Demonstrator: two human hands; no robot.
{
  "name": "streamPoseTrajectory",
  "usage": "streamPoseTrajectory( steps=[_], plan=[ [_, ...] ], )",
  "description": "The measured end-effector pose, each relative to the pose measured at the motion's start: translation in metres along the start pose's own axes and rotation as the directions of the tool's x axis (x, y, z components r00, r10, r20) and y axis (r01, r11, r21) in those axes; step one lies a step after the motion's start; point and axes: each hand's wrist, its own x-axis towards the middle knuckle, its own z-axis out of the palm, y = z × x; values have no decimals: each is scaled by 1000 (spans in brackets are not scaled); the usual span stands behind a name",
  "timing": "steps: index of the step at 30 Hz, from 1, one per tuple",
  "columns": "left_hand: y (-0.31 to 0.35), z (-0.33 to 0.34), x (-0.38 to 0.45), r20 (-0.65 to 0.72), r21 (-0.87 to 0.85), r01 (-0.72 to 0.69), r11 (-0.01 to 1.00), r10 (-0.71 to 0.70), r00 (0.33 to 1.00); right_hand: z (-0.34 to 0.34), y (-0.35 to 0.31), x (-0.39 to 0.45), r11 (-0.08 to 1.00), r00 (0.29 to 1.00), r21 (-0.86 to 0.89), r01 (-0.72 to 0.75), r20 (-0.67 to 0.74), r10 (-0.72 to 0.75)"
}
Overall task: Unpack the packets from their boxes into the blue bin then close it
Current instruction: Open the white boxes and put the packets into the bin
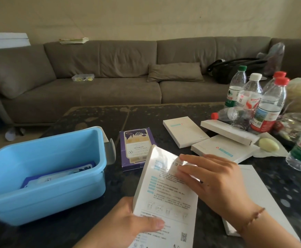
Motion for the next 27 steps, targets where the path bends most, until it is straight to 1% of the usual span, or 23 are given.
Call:
streamPoseTrajectory(
  steps=[3,7,10,12,14,17,22,24,27],
  plan=[
    [0,-1,1,5,29,14,999,-14,1000,2,-3,-2,1000,1000,-20,4,2,-4],
    [-2,0,2,32,7,23,1000,-23,999,8,-3,-5,996,997,-49,-69,39,71],
    [-4,1,3,-10,-64,16,998,-17,1000,5,-8,-5,991,989,35,-131,79,128],
    [-4,0,2,-33,-51,-3,999,1,999,3,-13,-3,972,976,112,-209,86,200],
    [-3,-1,1,-24,-24,-4,1000,4,1000,5,-16,-3,957,968,150,-248,64,241],
    [0,-3,-1,1,-2,8,1000,-8,1000,8,-17,-6,968,977,129,-213,19,212],
    [2,-3,-4,23,7,11,1000,-11,1000,9,-20,-6,996,997,43,-79,-4,80],
    [2,-1,-5,24,17,2,1000,-2,1000,9,-23,-4,996,997,48,-80,28,78],
    [4,1,-6,6,38,-4,999,4,1000,10,-26,-3,992,987,19,-126,106,124]
  ],
)
